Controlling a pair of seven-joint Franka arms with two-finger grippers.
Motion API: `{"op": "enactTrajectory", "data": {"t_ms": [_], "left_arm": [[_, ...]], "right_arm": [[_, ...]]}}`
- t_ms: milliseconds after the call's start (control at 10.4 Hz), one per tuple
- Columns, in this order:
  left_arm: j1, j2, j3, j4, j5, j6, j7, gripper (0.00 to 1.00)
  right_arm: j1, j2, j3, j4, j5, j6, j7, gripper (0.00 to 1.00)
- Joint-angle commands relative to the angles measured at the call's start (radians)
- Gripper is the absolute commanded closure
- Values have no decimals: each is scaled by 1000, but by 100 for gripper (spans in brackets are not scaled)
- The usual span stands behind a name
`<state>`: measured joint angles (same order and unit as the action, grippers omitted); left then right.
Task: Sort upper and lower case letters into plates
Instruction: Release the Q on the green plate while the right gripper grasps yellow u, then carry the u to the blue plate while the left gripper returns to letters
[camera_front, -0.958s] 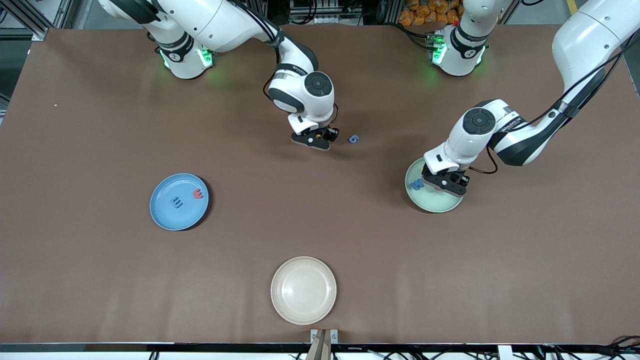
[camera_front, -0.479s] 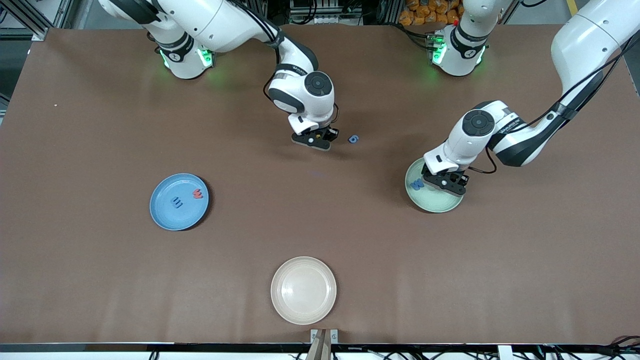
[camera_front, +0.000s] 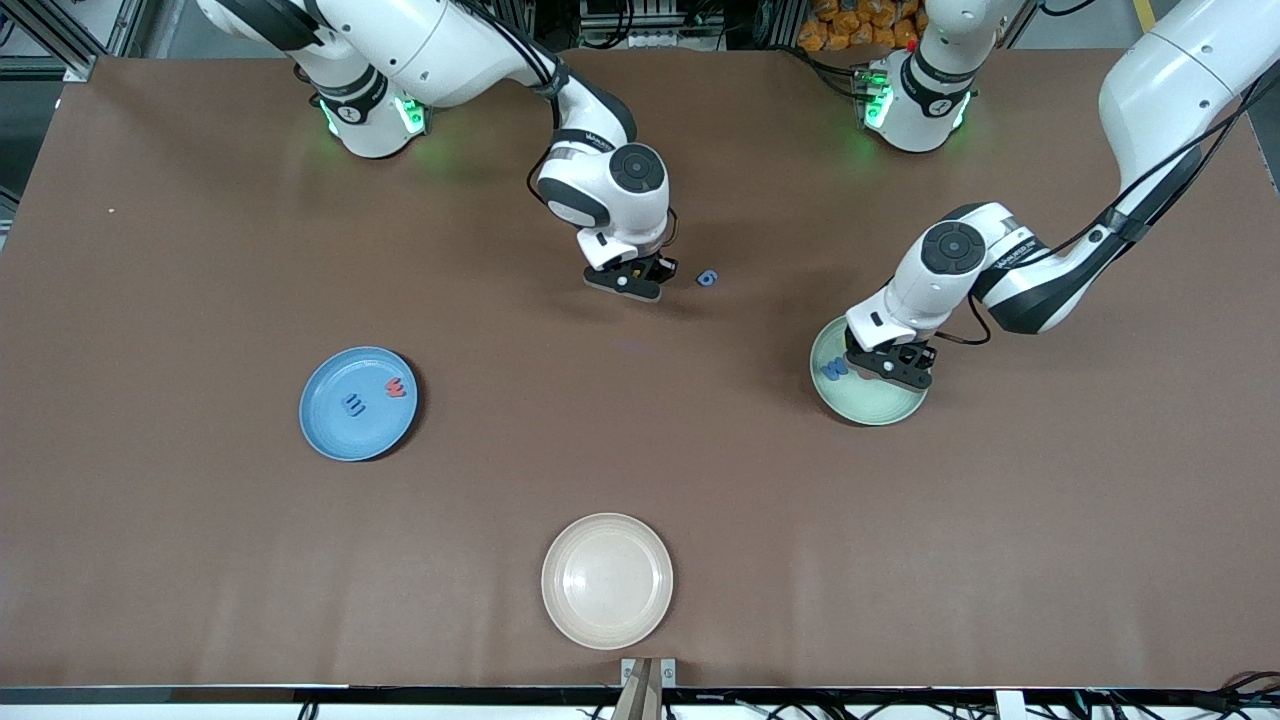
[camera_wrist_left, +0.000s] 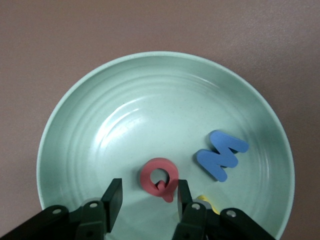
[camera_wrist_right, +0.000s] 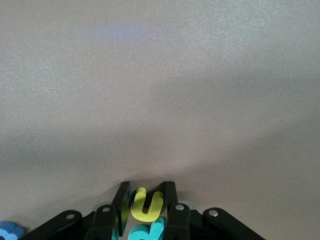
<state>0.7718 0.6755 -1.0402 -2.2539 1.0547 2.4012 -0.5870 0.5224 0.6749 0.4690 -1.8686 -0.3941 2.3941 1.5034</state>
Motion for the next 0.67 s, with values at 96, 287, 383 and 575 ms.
{"op": "enactTrajectory", "data": {"t_ms": [96, 287, 383, 575], "left_arm": [[0, -4, 3, -6, 33, 18, -33, 67], [0, -8, 3, -16, 27, 16, -34, 76], [-2, -13, 3, -18, 25, 15, -63, 45], [3, -48, -4, -38, 18, 3, -74, 6]], "right_arm": [[-31, -11, 8, 15, -26, -27, 21, 98], [-146, -73, 55, 19, -17, -91, -41, 99], [-229, -95, 100, 20, -17, -137, -101, 100], [-335, -158, 102, 19, 15, -221, -260, 100]]}}
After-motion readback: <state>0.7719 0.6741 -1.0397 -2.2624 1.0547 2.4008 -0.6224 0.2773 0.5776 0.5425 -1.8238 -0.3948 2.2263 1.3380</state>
